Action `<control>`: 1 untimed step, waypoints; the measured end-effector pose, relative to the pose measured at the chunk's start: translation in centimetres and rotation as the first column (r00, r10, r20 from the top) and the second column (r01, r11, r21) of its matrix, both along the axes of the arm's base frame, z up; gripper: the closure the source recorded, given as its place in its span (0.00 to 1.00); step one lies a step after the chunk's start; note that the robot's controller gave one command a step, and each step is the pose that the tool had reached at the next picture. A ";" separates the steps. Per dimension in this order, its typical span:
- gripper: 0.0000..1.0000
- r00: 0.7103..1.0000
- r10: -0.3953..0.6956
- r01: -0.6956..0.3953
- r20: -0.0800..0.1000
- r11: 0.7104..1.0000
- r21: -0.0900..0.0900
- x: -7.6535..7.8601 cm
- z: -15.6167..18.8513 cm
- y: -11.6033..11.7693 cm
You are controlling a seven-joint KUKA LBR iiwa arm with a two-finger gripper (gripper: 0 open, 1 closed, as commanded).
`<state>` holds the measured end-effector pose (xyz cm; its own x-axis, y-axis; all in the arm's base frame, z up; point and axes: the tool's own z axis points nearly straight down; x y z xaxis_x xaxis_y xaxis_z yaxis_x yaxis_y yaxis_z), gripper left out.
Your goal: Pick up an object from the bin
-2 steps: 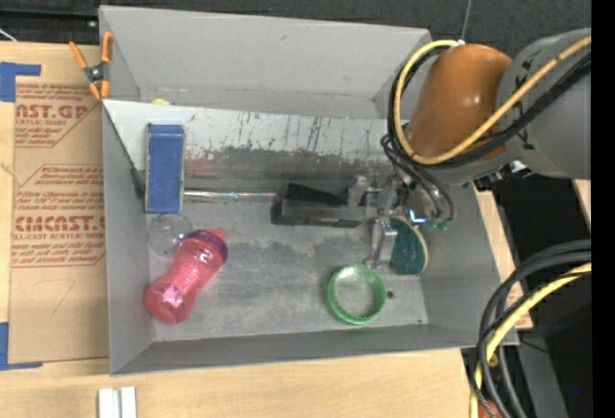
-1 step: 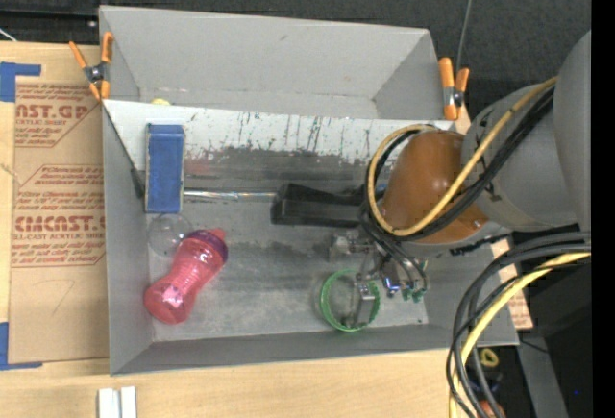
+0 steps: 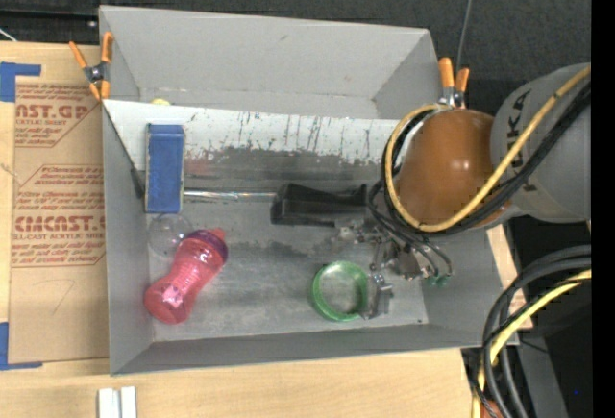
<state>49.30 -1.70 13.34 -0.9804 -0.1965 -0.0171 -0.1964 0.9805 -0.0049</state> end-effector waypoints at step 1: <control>0.00 0.984 -0.175 0.175 -0.022 0.985 0.002 0.8 -6.1 -0.8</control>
Offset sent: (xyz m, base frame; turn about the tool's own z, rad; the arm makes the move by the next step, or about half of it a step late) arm -0.0102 0.0066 -0.0634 0.2157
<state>50.06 -2.54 7.28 -0.9998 -0.0218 0.0039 -0.0218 0.9998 0.0010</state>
